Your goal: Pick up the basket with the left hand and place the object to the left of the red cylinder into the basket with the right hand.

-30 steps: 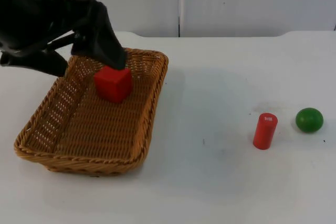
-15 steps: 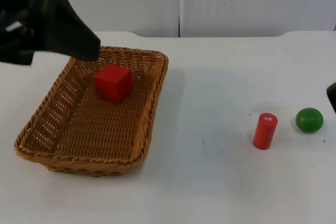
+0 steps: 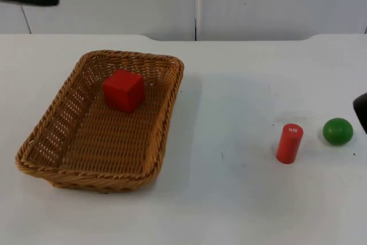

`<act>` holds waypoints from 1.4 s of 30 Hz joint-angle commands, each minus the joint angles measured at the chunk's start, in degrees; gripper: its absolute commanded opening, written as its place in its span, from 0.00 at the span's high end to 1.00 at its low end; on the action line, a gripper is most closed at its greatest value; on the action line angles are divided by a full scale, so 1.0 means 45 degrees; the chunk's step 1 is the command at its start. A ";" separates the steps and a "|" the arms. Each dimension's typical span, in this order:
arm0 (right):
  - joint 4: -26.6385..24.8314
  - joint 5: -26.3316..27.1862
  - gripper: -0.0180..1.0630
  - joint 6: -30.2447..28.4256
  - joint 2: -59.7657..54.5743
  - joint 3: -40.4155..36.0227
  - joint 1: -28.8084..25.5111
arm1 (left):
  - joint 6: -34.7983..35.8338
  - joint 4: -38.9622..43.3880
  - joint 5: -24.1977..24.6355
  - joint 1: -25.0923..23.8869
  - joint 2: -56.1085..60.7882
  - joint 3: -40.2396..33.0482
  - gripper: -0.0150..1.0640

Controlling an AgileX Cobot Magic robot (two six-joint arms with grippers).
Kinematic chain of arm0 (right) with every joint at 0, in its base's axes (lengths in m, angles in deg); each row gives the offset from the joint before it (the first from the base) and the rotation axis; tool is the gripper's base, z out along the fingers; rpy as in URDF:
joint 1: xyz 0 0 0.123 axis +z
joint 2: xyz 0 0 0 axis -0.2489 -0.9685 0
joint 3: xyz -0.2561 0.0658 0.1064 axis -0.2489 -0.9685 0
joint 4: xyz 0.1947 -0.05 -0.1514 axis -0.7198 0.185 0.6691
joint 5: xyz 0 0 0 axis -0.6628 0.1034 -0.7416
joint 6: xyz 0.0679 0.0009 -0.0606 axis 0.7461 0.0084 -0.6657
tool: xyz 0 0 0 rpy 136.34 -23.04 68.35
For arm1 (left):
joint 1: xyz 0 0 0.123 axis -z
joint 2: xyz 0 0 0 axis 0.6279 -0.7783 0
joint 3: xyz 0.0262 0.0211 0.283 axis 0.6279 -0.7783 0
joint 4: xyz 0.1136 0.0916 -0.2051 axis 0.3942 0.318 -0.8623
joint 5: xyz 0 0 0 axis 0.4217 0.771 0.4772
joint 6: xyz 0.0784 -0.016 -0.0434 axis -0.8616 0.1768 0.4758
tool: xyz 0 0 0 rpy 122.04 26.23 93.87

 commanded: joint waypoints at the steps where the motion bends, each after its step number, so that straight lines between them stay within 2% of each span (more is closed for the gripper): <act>1: 0.0032 0.0331 0.24 0.0046 0.0085 -0.0062 -0.0045 | 0.0174 0.0121 0.0025 0.0088 0.0444 -0.0235 0.16; 6: 0.0032 0.0986 0.24 0.0046 0.0085 -0.0265 -0.0045 | 0.0174 0.0231 -0.0007 0.0088 0.1983 -0.1474 0.16; 11: 0.0065 0.1726 0.24 -0.0067 0.0085 -0.0917 -0.0045 | 0.0410 0.0352 0.0245 0.0088 0.2881 -0.1791 0.16; 14: 0.0065 0.2041 0.24 -0.0104 0.0085 -0.1420 -0.0045 | 0.0697 0.0666 0.0545 0.0088 0.3373 -0.1791 0.16; 16: 0.0065 0.2101 0.24 -0.0104 0.0085 -0.1700 -0.0045 | 0.1359 0.1502 0.1132 0.0088 0.4059 -0.1791 0.16; 18: 0.0065 0.1950 0.24 -0.0021 0.0085 -0.1831 -0.0045 | 0.2316 0.2528 0.1478 0.0088 0.4566 -0.1791 0.16; 25: 0.0065 0.1822 0.24 -0.0001 0.0531 -0.1831 -0.0045 | 0.4060 0.4806 0.2350 0.0088 0.6186 -0.1822 0.16; 33: 0.0162 0.1667 0.24 -0.0056 0.2452 -0.1831 -0.0045 | 0.4708 0.5713 0.2588 0.0058 0.7908 -0.2870 0.16; 37: 0.0368 0.0929 0.24 -0.0056 0.3592 -0.1831 -0.0045 | 0.5467 0.6456 0.2541 0.0058 0.8687 -0.2870 0.16; 42: 0.0396 0.0065 0.24 -0.0056 0.4855 -0.1831 -0.0045 | 0.5504 0.6597 0.2707 0.0058 0.9412 -0.2814 0.16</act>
